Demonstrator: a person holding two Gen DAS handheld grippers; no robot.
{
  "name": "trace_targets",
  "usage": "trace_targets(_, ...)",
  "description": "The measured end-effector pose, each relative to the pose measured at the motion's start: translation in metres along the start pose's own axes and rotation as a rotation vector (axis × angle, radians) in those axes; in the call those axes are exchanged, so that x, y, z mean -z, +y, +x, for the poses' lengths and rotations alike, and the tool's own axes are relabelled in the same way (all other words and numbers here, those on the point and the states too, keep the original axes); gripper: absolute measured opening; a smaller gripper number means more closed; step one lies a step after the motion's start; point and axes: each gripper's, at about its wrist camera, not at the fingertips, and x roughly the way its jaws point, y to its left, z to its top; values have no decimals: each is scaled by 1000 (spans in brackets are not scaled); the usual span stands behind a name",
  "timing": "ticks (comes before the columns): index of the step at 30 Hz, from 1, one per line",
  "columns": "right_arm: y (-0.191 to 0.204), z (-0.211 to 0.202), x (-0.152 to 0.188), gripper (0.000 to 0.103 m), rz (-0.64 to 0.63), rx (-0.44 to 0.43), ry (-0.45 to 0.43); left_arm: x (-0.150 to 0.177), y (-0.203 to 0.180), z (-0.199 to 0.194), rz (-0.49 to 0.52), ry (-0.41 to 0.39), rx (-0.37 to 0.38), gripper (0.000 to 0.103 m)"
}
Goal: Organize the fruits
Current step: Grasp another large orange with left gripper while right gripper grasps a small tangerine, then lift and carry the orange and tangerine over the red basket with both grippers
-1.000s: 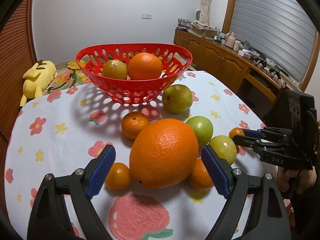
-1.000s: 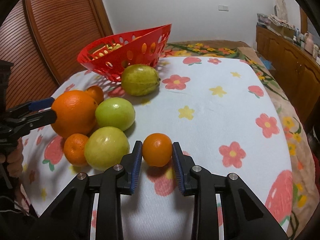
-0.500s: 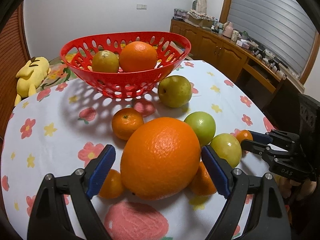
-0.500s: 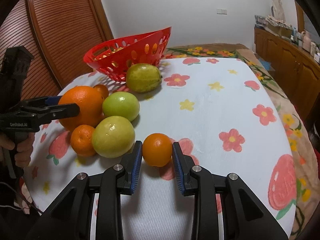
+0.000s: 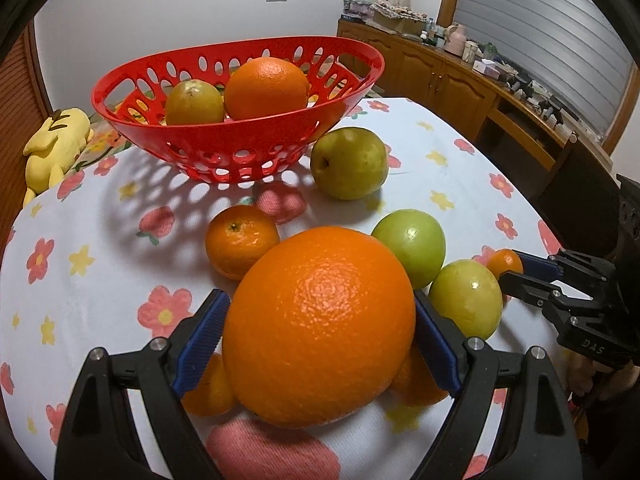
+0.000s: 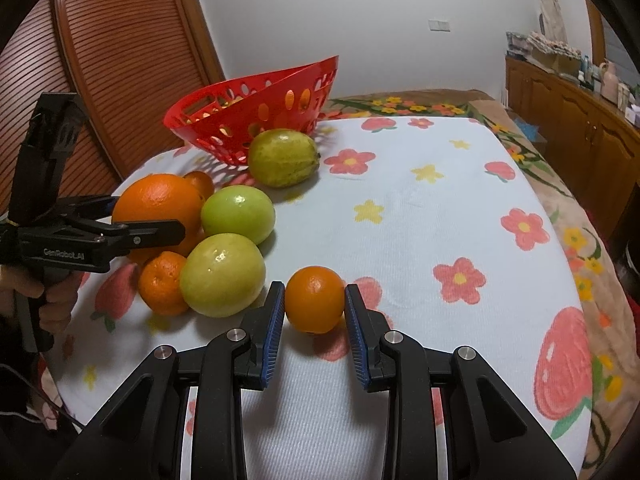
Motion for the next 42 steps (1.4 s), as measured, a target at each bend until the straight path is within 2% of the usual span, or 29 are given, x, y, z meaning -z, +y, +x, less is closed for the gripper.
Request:
trace_targets(12,2,1,1,29,-11,3,12,3,4,3,-10,3,36,87)
trace_targets(13,2,2,1,29,-11,5,10,3,4,2,-11,2,45,83)
trace_targets(19,2,2,2,29,-14,8,8,7,4,-3,-35,-20,53,82)
trace_targets(36,4,-4,2,29,-17,14,-35,-9,-3,-61,-39,-178,85,82)
trace_targets(42,5,-9,-2,29,-22,15,-46,-16,-4,-76,-28,-214,69,82)
